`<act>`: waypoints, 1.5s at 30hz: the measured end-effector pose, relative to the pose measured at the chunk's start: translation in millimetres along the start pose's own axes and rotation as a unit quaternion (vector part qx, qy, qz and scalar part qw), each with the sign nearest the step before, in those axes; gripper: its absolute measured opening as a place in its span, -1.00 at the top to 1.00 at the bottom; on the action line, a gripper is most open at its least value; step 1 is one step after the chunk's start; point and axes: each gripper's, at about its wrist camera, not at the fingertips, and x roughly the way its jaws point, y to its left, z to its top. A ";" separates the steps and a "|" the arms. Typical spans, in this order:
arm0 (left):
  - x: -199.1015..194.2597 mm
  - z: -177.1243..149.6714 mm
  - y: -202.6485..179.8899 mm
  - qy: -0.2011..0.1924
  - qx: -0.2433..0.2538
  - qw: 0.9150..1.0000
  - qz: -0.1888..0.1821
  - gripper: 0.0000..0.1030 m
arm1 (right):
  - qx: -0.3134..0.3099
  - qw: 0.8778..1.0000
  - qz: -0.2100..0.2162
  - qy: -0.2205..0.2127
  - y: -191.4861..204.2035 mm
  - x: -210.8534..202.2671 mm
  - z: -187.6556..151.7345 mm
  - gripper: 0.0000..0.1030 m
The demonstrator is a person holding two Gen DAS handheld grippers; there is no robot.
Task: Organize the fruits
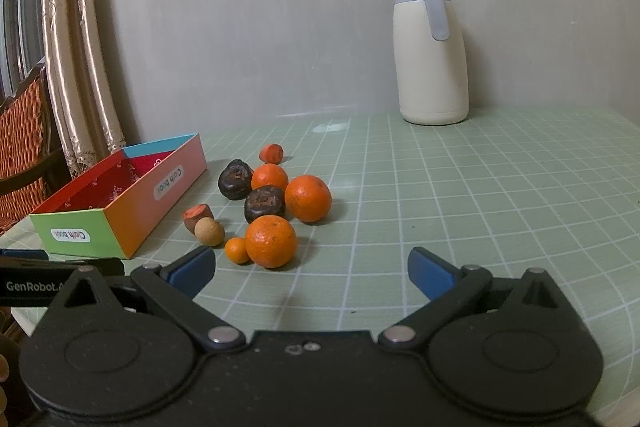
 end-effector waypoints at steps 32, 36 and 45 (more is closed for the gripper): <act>-3.1 -1.3 -1.7 -0.013 0.015 1.000 0.005 -1.00 | 0.017 1.000 -0.001 -0.006 -6.4 -3.4 1.7 -1.00; -3.7 -1.3 -3.3 -0.016 0.021 1.000 0.008 -1.00 | 0.020 1.000 -0.003 -0.008 -8.1 -4.4 2.3 -1.00; -8.5 -1.1 -11.0 -0.029 0.048 0.998 0.011 -1.00 | 0.040 0.999 -0.015 -0.013 -17.3 -6.3 4.7 -1.00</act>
